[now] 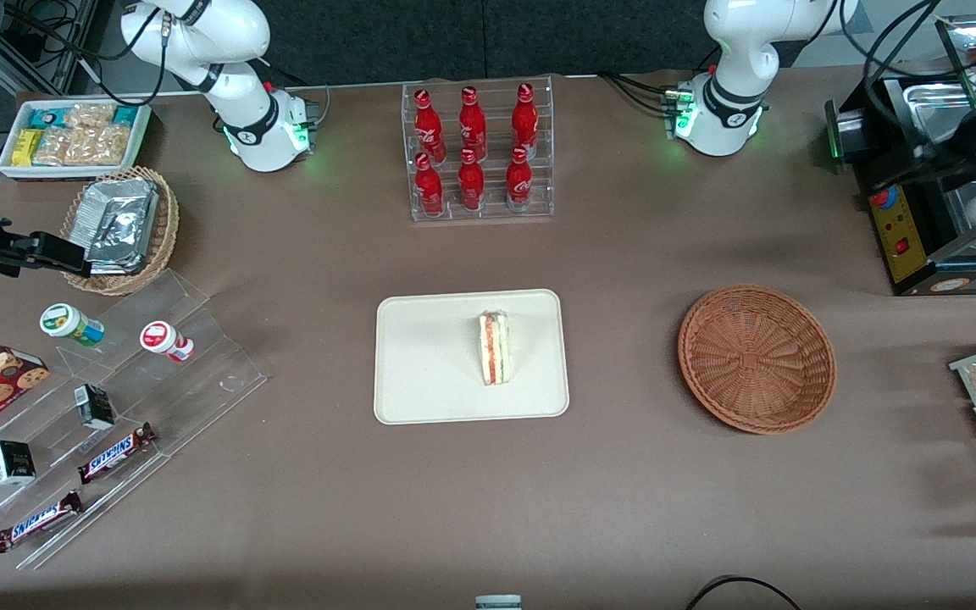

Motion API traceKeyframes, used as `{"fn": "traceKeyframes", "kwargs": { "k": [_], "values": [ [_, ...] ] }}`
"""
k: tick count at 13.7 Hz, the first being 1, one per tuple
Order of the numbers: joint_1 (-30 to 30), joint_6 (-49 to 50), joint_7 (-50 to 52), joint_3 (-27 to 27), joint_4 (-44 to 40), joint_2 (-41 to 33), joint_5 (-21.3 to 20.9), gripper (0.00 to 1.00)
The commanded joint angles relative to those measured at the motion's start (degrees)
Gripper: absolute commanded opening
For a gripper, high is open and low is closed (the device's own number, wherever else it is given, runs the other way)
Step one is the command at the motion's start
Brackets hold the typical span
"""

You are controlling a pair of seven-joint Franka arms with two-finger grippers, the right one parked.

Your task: Place sandwich from basket to tray

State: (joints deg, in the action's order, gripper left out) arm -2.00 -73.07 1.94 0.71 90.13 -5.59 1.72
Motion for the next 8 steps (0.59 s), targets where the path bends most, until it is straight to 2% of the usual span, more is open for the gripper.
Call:
{"fn": "traceKeyframes", "kwargs": {
  "k": [1, 8],
  "values": [
    [0.5, -2.5, -1.1, -0.5, 8.6, -8.5, 0.3, 1.00],
    [2.5, -4.0, -1.6, -1.7, 0.9, 0.0, -0.3, 1.00]
  ]
}}
